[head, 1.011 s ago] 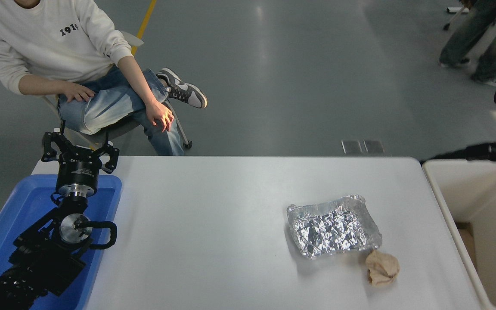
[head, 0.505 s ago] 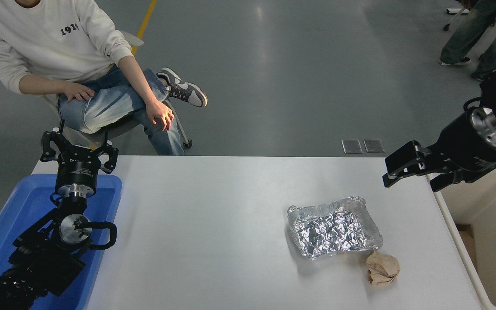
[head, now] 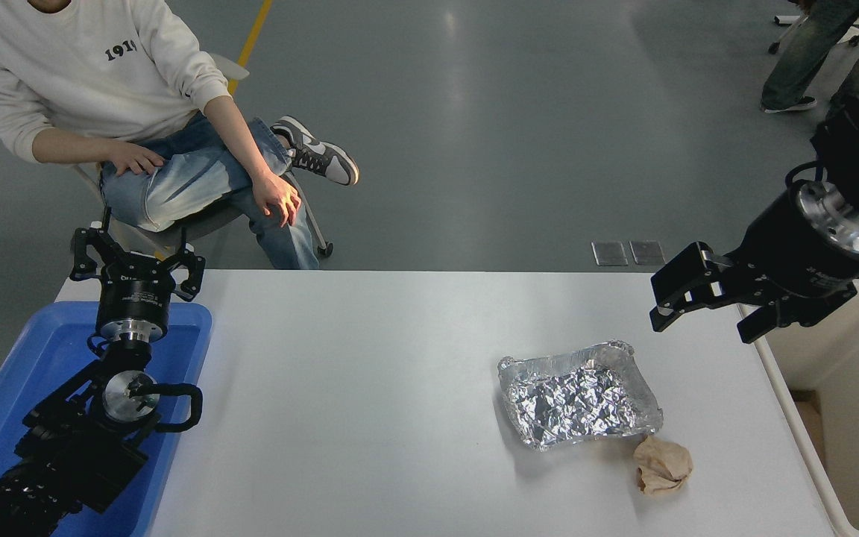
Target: Pick up paper cup place in dustbin
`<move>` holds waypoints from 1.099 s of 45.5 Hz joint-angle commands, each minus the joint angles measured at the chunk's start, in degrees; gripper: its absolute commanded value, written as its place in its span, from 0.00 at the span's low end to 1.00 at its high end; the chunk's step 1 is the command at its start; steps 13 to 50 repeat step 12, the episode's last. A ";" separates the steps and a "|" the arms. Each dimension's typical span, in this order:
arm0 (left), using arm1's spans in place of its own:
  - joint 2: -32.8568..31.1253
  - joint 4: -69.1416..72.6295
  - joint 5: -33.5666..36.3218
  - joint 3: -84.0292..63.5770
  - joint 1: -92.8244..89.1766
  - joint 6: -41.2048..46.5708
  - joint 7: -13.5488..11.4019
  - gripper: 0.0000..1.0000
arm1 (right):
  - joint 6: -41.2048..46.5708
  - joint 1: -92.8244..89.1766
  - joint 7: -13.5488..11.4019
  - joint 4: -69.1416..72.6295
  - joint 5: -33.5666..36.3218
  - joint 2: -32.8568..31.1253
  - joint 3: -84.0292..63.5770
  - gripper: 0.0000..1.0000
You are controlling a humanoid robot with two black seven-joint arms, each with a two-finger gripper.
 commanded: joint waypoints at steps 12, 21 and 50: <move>0.00 0.03 -0.04 -0.01 0.00 0.00 0.00 0.99 | -0.04 4.50 0.61 2.01 1.71 3.38 -2.51 1.00; 0.00 0.03 -0.04 -0.01 0.00 0.00 0.00 0.99 | -0.04 4.50 0.61 2.01 1.71 3.38 -2.51 1.00; 0.00 0.03 -0.04 -0.01 0.00 0.00 0.00 0.99 | -0.04 4.50 0.61 2.01 1.71 3.38 -2.51 1.00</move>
